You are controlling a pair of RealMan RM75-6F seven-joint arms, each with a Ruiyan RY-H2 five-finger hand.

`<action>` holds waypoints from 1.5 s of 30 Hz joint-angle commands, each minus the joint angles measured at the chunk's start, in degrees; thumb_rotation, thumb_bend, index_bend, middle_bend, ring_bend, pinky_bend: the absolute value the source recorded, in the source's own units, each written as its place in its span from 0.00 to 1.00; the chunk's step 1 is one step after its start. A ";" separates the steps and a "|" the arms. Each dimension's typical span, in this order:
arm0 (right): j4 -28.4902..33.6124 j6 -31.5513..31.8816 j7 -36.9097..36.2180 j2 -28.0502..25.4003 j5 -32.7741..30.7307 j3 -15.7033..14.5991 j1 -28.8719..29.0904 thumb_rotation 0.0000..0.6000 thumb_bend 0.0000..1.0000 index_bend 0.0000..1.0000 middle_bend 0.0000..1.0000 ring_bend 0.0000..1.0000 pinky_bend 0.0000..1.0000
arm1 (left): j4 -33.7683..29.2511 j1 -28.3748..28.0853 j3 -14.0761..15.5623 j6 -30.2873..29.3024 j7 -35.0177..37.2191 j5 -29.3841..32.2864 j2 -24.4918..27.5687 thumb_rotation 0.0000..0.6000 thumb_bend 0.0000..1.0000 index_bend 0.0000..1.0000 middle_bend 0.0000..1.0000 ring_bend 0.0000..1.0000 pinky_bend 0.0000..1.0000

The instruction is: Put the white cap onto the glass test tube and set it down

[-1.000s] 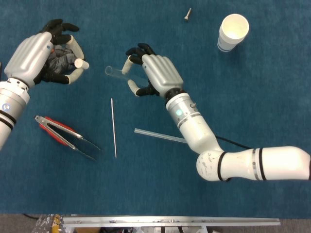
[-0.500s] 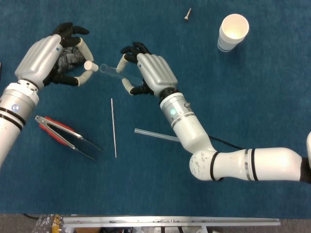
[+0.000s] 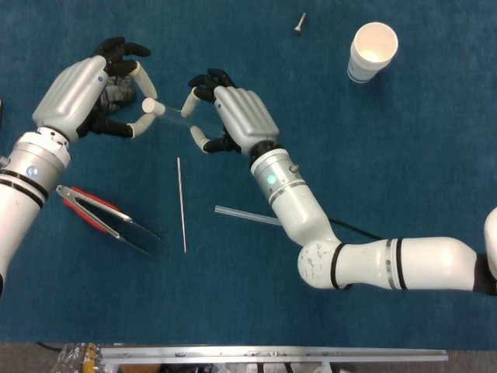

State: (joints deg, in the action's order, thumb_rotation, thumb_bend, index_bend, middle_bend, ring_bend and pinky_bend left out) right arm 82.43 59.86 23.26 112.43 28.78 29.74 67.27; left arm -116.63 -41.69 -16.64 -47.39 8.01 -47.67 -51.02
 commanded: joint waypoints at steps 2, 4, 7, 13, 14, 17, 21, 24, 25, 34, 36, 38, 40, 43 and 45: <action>-0.07 -0.07 0.09 0.18 -0.27 0.35 0.09 1.00 0.38 0.63 0.22 0.06 0.28 | 0.06 -0.11 0.04 -0.07 -0.09 0.16 -0.11 1.00 0.32 0.53 0.17 0.00 0.00; -0.12 -0.09 0.25 0.25 -0.25 0.35 0.16 1.00 0.38 0.63 0.22 0.06 0.28 | 0.14 -0.17 0.08 -0.16 -0.17 0.25 -0.20 1.00 0.32 0.53 0.17 0.00 0.00; -0.11 -0.12 0.14 0.36 -0.24 0.52 0.13 1.00 0.38 0.63 0.22 0.06 0.28 | 0.17 -0.24 0.16 -0.19 -0.21 0.44 -0.36 1.00 0.32 0.53 0.17 0.00 0.00; -0.42 -0.29 0.06 0.43 -0.37 0.75 0.06 1.00 0.38 0.63 0.22 0.06 0.28 | 0.35 -0.48 0.31 -0.19 -0.48 0.62 -0.67 1.00 0.32 0.53 0.17 0.00 0.00; -0.43 -0.35 -0.01 0.45 -0.37 0.80 0.05 1.00 0.38 0.63 0.22 0.06 0.28 | 0.42 -0.53 0.37 -0.15 -0.56 0.65 -0.73 1.00 0.32 0.53 0.17 0.00 0.00; -0.39 -0.61 0.07 0.37 -0.51 0.86 0.07 1.00 0.38 0.63 0.22 0.06 0.28 | 0.64 -0.64 0.51 -0.10 -0.72 0.80 -0.93 1.00 0.32 0.53 0.17 0.00 0.00; -0.38 -0.75 0.07 0.39 -0.65 0.92 0.08 1.00 0.38 0.63 0.22 0.06 0.28 | 0.85 -0.73 0.60 -0.20 -0.87 0.87 -1.12 1.00 0.32 0.53 0.17 0.00 0.00; -0.34 -0.95 -0.10 0.45 -0.87 1.04 0.05 1.00 0.38 0.63 0.22 0.06 0.28 | 0.98 -0.78 0.65 -0.22 -1.02 0.91 -1.10 1.00 0.32 0.53 0.17 0.00 0.00; -0.38 -0.97 0.03 0.45 -0.88 0.96 0.09 1.00 0.38 0.63 0.22 0.06 0.28 | 0.99 -0.78 0.67 -0.22 -1.02 0.91 -1.11 1.00 0.32 0.53 0.17 0.00 0.00; -0.21 -0.89 0.01 0.38 -1.06 1.10 0.04 1.00 0.38 0.63 0.22 0.06 0.28 | 1.39 -0.66 0.82 -0.31 -0.92 0.63 -1.41 1.00 0.32 0.53 0.17 0.00 0.00; -0.18 -0.85 0.09 0.40 -1.11 1.03 0.05 1.00 0.38 0.63 0.22 0.06 0.28 | 1.48 -0.68 0.80 -0.27 -0.89 0.55 -1.41 1.00 0.32 0.53 0.17 0.00 0.00; -0.17 -0.96 0.00 0.43 -1.24 1.05 0.01 1.00 0.38 0.63 0.22 0.06 0.28 | 1.58 -0.67 0.80 -0.27 -0.92 0.50 -1.35 1.00 0.32 0.53 0.17 0.00 0.00; -0.26 -1.04 0.08 0.46 -1.34 0.94 0.02 1.00 0.38 0.63 0.22 0.06 0.28 | 1.61 -0.64 0.79 -0.30 -0.93 0.48 -1.24 1.00 0.32 0.53 0.17 0.00 0.00; -0.39 -1.13 -0.01 0.54 -1.38 0.90 0.01 1.00 0.38 0.63 0.22 0.06 0.28 | 1.68 -0.57 0.82 -0.20 -0.87 0.52 -1.00 1.00 0.32 0.53 0.17 0.00 0.00; -0.31 -1.26 -0.06 0.51 -1.46 0.90 -0.03 1.00 0.38 0.63 0.22 0.06 0.28 | 1.75 -0.50 0.82 -0.25 -0.84 0.49 -0.91 1.00 0.32 0.53 0.17 0.00 0.00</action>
State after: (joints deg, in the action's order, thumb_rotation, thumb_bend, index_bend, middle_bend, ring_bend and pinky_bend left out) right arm 82.11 58.62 23.21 112.94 27.34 30.65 67.26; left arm -114.89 -42.20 -15.82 -47.63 7.16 -47.18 -51.94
